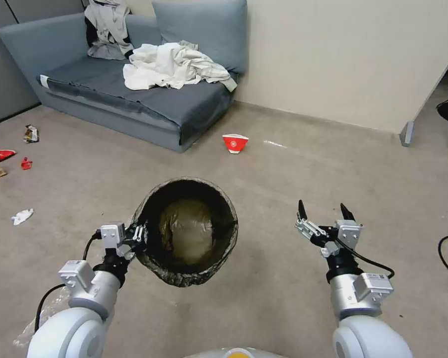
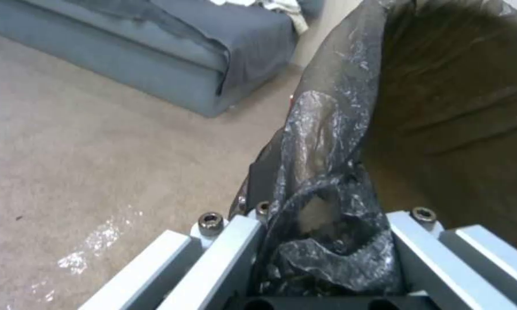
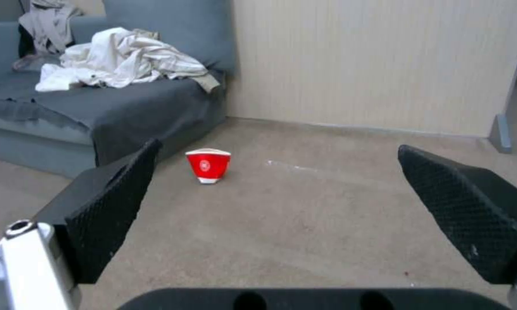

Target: Pick up the trash can from the floor.

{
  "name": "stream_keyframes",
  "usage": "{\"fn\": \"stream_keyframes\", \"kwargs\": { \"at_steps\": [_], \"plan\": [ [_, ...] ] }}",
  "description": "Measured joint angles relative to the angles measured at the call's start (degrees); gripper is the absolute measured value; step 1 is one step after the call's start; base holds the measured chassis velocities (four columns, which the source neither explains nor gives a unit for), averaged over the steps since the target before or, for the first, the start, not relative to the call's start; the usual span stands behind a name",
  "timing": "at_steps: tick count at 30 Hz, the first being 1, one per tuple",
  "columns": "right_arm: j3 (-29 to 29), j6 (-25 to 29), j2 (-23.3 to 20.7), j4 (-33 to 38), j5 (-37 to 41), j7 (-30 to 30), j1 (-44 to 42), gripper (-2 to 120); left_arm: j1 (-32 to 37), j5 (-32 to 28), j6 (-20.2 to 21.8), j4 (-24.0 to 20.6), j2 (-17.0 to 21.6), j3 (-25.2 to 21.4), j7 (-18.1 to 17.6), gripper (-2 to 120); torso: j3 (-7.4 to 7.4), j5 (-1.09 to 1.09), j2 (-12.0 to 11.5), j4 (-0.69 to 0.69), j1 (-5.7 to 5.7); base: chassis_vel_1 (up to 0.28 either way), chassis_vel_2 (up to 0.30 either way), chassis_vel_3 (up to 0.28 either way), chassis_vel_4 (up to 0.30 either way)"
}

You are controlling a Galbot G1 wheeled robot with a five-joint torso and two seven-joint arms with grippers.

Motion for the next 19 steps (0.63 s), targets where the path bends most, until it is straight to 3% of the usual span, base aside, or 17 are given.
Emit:
{"fn": "stream_keyframes", "kwargs": {
  "at_steps": [19],
  "plan": [
    [0.2,0.0,0.3,0.1,0.0,0.2,0.0,100,0.1,-0.8,0.2,-0.7,0.1,0.1,-0.1,3,0.01,0.0,0.0,0.0,0.0,0.0,0.0,0.0,0.0]
  ]
}}
